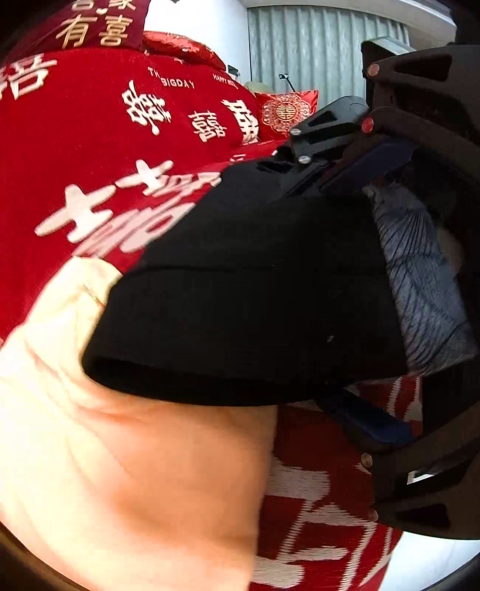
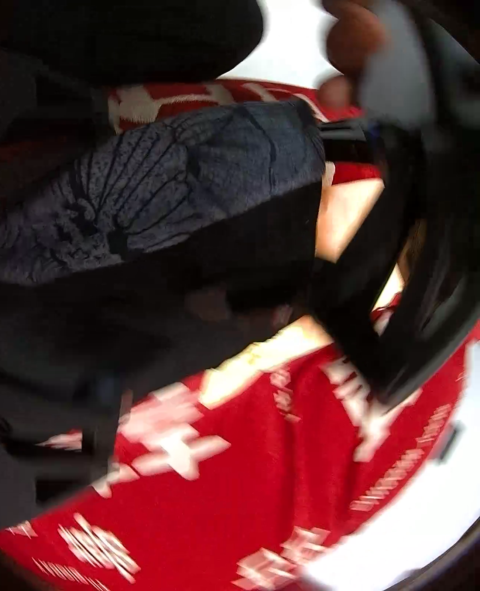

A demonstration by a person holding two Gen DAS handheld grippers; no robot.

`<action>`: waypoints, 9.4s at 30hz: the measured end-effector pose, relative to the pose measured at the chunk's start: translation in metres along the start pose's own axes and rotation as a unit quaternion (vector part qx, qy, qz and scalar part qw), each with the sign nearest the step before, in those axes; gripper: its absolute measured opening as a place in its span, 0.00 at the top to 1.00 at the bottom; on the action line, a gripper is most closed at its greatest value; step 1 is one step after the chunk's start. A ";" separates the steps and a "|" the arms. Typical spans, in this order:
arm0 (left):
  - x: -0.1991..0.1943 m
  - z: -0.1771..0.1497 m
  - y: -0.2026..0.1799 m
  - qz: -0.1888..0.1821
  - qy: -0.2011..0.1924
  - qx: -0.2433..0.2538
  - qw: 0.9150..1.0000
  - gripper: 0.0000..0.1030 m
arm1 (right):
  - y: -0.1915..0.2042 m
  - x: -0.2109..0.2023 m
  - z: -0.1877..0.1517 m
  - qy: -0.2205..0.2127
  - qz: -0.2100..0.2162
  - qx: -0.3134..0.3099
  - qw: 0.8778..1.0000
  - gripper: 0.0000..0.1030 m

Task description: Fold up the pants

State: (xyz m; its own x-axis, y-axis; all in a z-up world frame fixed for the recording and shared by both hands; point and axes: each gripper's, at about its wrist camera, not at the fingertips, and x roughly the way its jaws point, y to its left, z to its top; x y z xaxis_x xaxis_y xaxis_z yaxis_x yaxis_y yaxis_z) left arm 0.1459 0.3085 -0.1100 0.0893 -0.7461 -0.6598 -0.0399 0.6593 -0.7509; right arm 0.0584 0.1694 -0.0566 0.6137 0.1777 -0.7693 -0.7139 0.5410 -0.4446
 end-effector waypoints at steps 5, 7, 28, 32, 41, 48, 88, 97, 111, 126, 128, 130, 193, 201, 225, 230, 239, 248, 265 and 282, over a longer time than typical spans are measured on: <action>-0.008 -0.004 -0.040 0.000 -0.026 0.053 0.998 0.48 | -0.013 -0.017 -0.002 -0.020 0.010 0.043 0.999 0.60; -0.006 -0.002 -0.054 0.019 -0.025 0.062 0.998 0.52 | -0.016 -0.023 -0.004 -0.027 0.009 0.054 0.998 0.60; 0.009 0.002 -0.058 0.117 -0.012 0.051 0.992 0.73 | -0.113 -0.021 -0.103 0.078 0.158 0.332 0.927 0.18; 0.008 -0.002 -0.088 0.160 -0.023 0.072 0.984 0.75 | -0.128 -0.050 -0.117 0.053 0.133 0.338 0.930 0.18; 0.017 -0.037 -0.213 0.255 -0.058 0.207 0.942 0.75 | -0.166 -0.095 -0.200 0.134 0.043 0.414 0.899 0.17; 0.056 -0.077 -0.306 0.272 -0.067 0.293 0.914 0.75 | -0.196 -0.134 -0.259 0.182 -0.070 0.466 0.863 0.10; 0.183 -0.135 -0.379 0.209 -0.008 0.283 0.936 0.15 | -0.245 -0.227 -0.397 0.107 -0.065 0.596 0.793 0.07; 0.190 -0.109 -0.275 0.240 0.016 0.189 0.952 0.00 | -0.236 -0.161 -0.308 0.033 0.060 0.496 0.866 0.06; 0.178 -0.141 -0.285 0.237 0.004 0.234 0.943 0.00 | -0.187 -0.156 -0.357 0.169 0.030 0.472 0.865 0.00; 0.193 -0.139 -0.282 0.274 0.001 0.233 0.933 0.00 | -0.230 -0.203 -0.278 0.084 -0.031 0.431 0.898 0.00; 0.192 -0.139 -0.281 0.273 0.000 0.235 0.933 0.00 | -0.238 -0.207 -0.272 0.084 -0.049 0.433 0.896 0.00; 0.192 -0.138 -0.281 0.272 0.001 0.235 0.933 0.00 | -0.250 -0.221 -0.271 0.054 -0.043 0.454 0.888 0.00; 0.171 -0.109 -0.252 0.229 0.017 0.217 0.949 0.00 | -0.222 -0.175 -0.348 0.140 0.015 0.536 0.832 0.00; 0.209 -0.100 -0.267 0.221 0.040 0.229 0.947 0.00 | -0.243 -0.135 -0.388 0.097 0.123 0.623 0.767 0.00; 0.202 -0.117 -0.297 0.212 -0.003 0.298 0.931 0.51 | -0.245 -0.107 -0.363 0.048 0.199 0.568 0.797 0.48; 0.204 -0.110 -0.300 0.216 0.007 0.295 0.931 0.56 | -0.246 -0.119 -0.350 0.036 0.192 0.549 0.813 0.52; 0.221 -0.086 -0.256 0.165 0.033 0.198 0.966 0.04 | -0.243 -0.083 -0.388 0.038 0.256 0.602 0.755 0.17; 0.204 -0.091 -0.294 0.171 0.032 0.287 0.942 0.56 | -0.247 -0.098 -0.366 0.028 0.255 0.565 0.784 0.50; 0.185 -0.015 -0.370 0.168 -0.022 0.306 0.937 0.56 | -0.324 -0.133 -0.347 -0.041 0.232 0.577 0.782 0.51; 0.269 0.087 -0.339 0.197 0.023 0.253 0.947 0.55 | -0.389 -0.035 -0.380 0.029 0.235 0.601 0.764 0.51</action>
State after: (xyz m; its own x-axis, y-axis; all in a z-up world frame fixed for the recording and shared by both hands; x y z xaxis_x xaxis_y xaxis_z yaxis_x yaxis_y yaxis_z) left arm 0.2697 -0.1081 -0.0304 0.1218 -0.4292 -0.8949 0.4213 0.8387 -0.3449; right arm 0.1867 -0.3596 -0.0313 0.3442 0.5656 -0.7494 -0.0043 0.7991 0.6011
